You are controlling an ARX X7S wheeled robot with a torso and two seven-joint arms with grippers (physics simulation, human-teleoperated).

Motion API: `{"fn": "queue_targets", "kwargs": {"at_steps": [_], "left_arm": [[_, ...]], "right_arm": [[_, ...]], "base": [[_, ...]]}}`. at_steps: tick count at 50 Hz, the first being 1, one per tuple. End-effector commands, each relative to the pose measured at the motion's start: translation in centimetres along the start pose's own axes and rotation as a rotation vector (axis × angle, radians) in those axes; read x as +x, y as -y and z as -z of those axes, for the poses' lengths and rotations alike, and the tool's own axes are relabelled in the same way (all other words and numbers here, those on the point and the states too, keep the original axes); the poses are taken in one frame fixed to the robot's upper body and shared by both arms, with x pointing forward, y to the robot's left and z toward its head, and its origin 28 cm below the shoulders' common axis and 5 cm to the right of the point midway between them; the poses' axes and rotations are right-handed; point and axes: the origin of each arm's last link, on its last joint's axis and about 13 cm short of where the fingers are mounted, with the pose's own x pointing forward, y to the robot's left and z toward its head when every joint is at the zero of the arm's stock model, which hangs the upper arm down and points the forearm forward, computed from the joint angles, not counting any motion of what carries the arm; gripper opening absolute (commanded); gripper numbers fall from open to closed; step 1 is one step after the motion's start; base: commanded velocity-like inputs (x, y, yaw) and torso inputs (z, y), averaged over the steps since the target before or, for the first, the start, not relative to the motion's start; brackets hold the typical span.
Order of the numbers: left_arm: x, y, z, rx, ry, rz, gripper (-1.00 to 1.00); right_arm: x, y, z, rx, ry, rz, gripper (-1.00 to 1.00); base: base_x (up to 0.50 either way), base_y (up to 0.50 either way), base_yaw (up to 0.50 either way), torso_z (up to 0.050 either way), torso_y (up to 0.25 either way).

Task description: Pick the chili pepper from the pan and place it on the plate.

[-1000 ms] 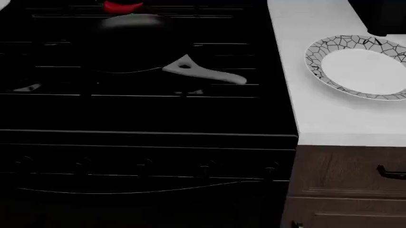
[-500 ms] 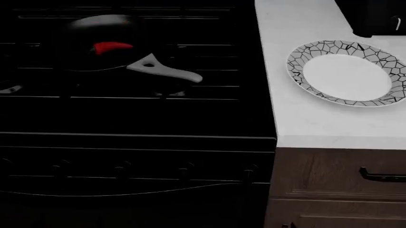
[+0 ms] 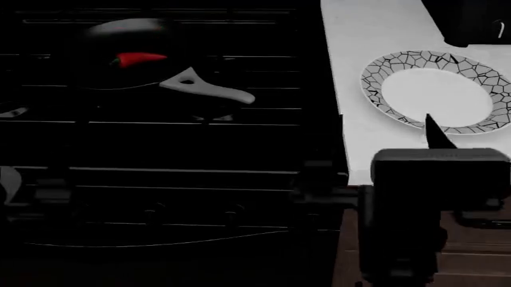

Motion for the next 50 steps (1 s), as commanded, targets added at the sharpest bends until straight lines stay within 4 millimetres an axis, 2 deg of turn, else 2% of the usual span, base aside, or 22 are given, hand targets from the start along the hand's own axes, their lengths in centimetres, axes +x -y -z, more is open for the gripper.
{"fn": "queue_targets", "kwargs": {"at_steps": [1, 2, 4, 5, 8, 9, 10, 11, 12, 14, 18, 23, 29, 36, 38, 41, 50], "left_arm": [[-1.2, -1.4, -11.0, 0.094, 0.167, 0.011, 1.00], [-1.2, -1.4, -11.5, 0.090, 0.168, 0.009, 1.00], [-0.9, -1.7, -13.1, 0.140, 0.219, 0.001, 1.00], [-1.2, -1.7, -13.1, 0.139, 0.223, 0.006, 1.00], [-0.5, -3.7, -16.8, 0.129, 0.277, -0.190, 1.00], [-0.6, -3.6, -17.6, 0.121, 0.287, -0.217, 1.00], [-0.9, -3.2, -18.0, 0.123, 0.285, -0.187, 1.00], [-1.2, -2.8, -18.3, 0.144, 0.271, -0.060, 1.00], [-1.1, -2.8, -18.6, 0.127, 0.243, -0.016, 1.00], [-0.4, -3.1, -19.4, 0.074, 0.215, -0.028, 1.00], [1.3, -3.5, -20.7, 0.072, 0.183, -0.050, 1.00], [2.9, -3.8, -21.1, 0.071, 0.128, -0.075, 1.00], [4.1, -3.8, -21.0, 0.045, 0.076, -0.081, 1.00], [4.2, -3.9, -21.0, 0.028, 0.067, -0.083, 1.00], [4.2, -4.0, -20.8, 0.051, 0.071, -0.141, 1.00], [4.2, -3.9, -20.5, 0.046, 0.054, -0.123, 1.00], [4.4, -3.7, -20.2, 0.042, 0.049, -0.109, 1.00]], "right_arm": [[-1.1, 2.2, -12.3, -0.045, 0.265, 0.030, 1.00], [-1.2, 2.3, -12.8, -0.042, 0.265, 0.026, 1.00], [-1.0, 2.6, -15.0, -0.042, 0.285, 0.013, 1.00], [-0.9, 2.7, -15.4, -0.050, 0.297, 0.023, 1.00], [0.4, 3.2, -17.4, -0.047, 0.289, 0.012, 1.00], [1.1, 3.4, -18.4, -0.053, 0.277, -0.007, 1.00], [1.6, 4.1, -18.9, -0.021, 0.245, 0.056, 1.00], [2.2, 4.9, -19.5, 0.002, 0.201, 0.113, 1.00], [2.1, 4.7, -20.1, 0.008, 0.196, 0.133, 1.00], [1.9, 3.8, -20.7, -0.006, 0.171, -0.041, 1.00], [3.4, 4.3, -22.3, -0.013, 0.140, -0.021, 1.00], [3.8, 3.9, -22.3, -0.035, 0.138, -0.055, 1.00], [5.6, 4.0, -22.0, -0.040, 0.096, -0.028, 1.00], [6.5, 3.7, -22.2, -0.042, 0.109, -0.041, 1.00], [6.8, 3.6, -21.8, -0.038, 0.101, -0.041, 1.00], [7.1, 3.6, -20.7, -0.035, 0.065, -0.042, 1.00], [7.2, 3.7, -20.6, -0.035, 0.048, -0.038, 1.00]], "base": [[0.00, 0.00, 0.00, 0.000, 0.000], [0.00, 0.00, 0.00, 0.000, 0.000], [0.00, 0.00, 0.00, 0.000, 0.000], [0.00, 0.00, 0.00, 0.000, 0.000], [0.00, 0.00, 0.00, 0.000, 0.000], [0.00, 0.00, 0.00, 0.000, 0.000], [0.00, 0.00, 0.00, 0.000, 0.000], [0.00, 0.00, 0.00, 0.000, 0.000], [0.00, 0.00, 0.00, 0.000, 0.000], [0.00, 0.00, 0.00, 0.000, 0.000], [0.00, 0.00, 0.00, 0.000, 0.000], [0.00, 0.00, 0.00, 0.000, 0.000], [0.00, 0.00, 0.00, 0.000, 0.000], [0.00, 0.00, 0.00, 0.000, 0.000], [0.00, 0.00, 0.00, 0.000, 0.000], [0.00, 0.13, 0.00, 0.000, 0.000], [0.00, 0.23, 0.00, 0.000, 0.000]]}}
